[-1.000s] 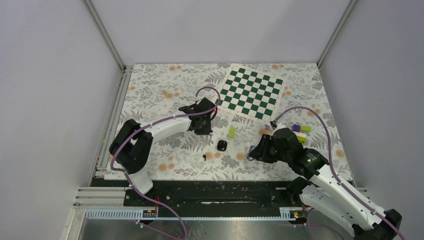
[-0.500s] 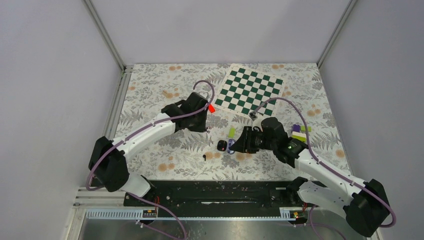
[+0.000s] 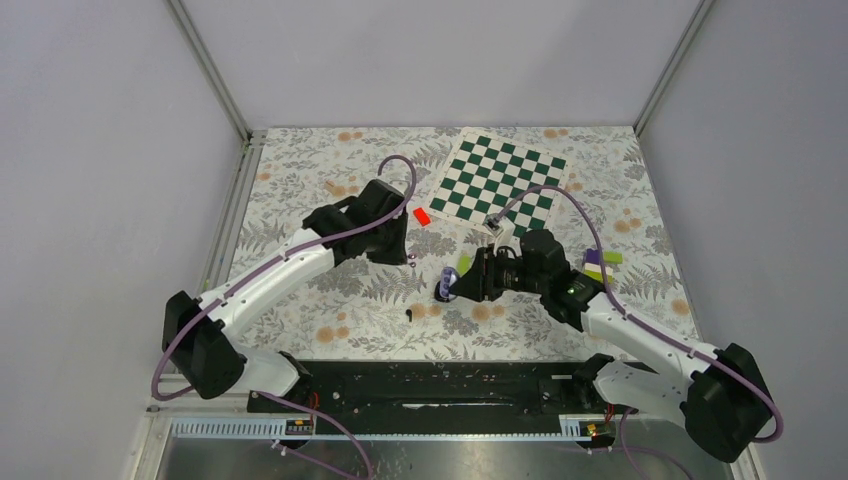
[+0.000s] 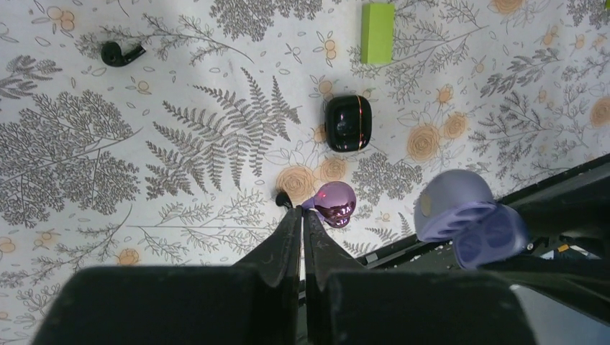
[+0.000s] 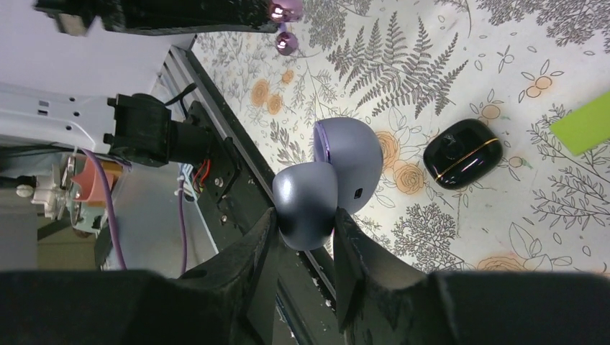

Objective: Insert the wireless bluetooth earbuds into the charging case
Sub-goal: Place the earbud in the charging case.

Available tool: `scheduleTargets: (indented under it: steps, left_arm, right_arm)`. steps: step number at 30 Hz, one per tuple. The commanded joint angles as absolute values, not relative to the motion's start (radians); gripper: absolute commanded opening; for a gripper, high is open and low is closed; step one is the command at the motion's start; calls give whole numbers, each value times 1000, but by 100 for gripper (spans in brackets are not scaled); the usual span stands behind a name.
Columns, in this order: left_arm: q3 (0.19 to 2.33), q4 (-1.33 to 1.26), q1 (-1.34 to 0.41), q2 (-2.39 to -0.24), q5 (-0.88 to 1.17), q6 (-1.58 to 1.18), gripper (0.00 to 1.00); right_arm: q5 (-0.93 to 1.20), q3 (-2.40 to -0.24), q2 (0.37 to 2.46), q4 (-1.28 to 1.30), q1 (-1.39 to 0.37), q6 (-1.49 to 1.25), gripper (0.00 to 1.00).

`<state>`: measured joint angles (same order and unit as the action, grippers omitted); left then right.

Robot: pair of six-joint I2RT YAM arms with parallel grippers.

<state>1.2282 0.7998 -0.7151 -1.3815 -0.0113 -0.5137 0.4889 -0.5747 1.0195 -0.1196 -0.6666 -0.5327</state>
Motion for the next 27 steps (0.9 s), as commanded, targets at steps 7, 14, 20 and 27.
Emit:
scheduleTargets:
  steps: [7, 14, 20, 27]
  left_arm:
    - [1237, 806, -761, -1328, 75, -591, 0]
    - [1227, 806, -811, -1335, 36, -714, 0]
    - [1233, 806, -821, -1367, 29, -742, 0]
    - [1247, 795, -824, -1379, 31, -747, 0]
  right_arm:
    - [543, -625, 1147, -186, -670, -493, 0]
    - [514, -646, 1163, -185, -670, -545, 0]
    - [502, -651, 1159, -178, -670, -563, 0]
    - [512, -644, 1148, -187, -669, -572, 0]
